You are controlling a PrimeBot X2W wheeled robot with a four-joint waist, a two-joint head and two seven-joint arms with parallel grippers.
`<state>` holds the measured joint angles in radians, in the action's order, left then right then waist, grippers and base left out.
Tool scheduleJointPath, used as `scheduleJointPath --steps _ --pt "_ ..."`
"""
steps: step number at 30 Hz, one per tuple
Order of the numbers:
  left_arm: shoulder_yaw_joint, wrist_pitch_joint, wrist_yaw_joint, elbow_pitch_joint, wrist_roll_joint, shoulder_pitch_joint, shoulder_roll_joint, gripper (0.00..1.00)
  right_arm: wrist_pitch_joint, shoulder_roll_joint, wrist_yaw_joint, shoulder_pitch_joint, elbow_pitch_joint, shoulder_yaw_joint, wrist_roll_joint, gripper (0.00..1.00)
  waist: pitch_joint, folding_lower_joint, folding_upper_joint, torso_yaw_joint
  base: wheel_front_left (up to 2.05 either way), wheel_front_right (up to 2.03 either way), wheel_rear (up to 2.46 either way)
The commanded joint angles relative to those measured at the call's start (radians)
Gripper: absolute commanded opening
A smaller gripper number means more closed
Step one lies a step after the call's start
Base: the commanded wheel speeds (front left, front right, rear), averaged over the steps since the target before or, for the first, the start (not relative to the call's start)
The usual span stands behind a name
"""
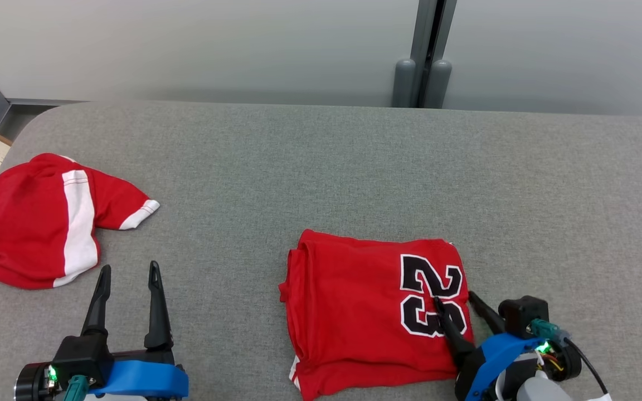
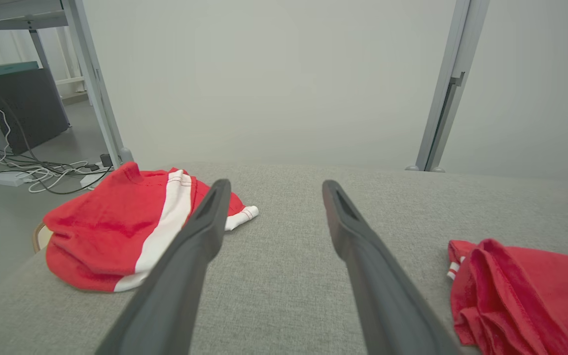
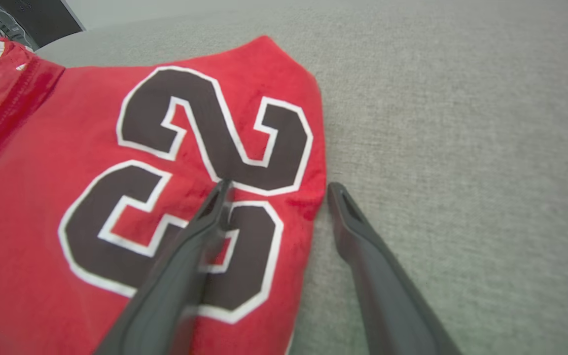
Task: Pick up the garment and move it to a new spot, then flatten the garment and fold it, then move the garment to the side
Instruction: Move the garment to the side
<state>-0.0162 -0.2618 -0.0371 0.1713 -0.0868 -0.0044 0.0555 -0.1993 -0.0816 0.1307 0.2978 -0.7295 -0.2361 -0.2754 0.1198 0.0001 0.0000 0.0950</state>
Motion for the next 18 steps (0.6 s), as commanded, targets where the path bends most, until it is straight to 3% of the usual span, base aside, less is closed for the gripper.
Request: scheduleJointPath --steps 1,10,11,12,13,18 --pt "0.000 -0.005 -0.003 0.004 0.001 -0.015 0.000 1.00 -0.010 0.003 0.000 0.016 -0.028 -0.008 -0.007 1.00 0.003 -0.0001 0.0000 0.002 0.00 0.00 0.00" --pt "0.001 -0.005 -0.002 0.011 0.002 -0.021 -0.002 1.00 -0.034 0.024 0.000 0.057 -0.172 -0.067 -0.070 1.00 0.003 -0.0001 0.0000 0.006 0.00 0.00 0.00" --pt "0.002 -0.005 -0.001 0.011 0.002 -0.020 -0.002 1.00 -0.035 0.026 0.000 0.061 -0.180 -0.077 -0.080 0.49 0.002 -0.0001 0.0000 0.006 0.00 0.00 0.00" --pt "0.003 -0.005 -0.001 0.011 0.002 -0.018 -0.002 1.00 -0.037 0.028 0.000 0.067 -0.187 -0.087 -0.090 0.20 0.002 -0.0001 0.0000 0.006 0.00 0.00 0.00" --pt "0.003 -0.005 0.000 0.011 0.001 -0.015 -0.002 1.00 -0.038 0.029 0.000 0.073 -0.190 -0.096 -0.101 0.00 0.001 -0.0001 0.0000 0.006 0.00 0.00 0.00" --pt "0.002 -0.005 0.001 0.006 -0.005 -0.003 -0.003 1.00 -0.058 0.004 0.000 0.119 -0.174 -0.107 -0.139 0.00 0.004 -0.0001 0.0000 -0.008 0.00 0.00 0.00"
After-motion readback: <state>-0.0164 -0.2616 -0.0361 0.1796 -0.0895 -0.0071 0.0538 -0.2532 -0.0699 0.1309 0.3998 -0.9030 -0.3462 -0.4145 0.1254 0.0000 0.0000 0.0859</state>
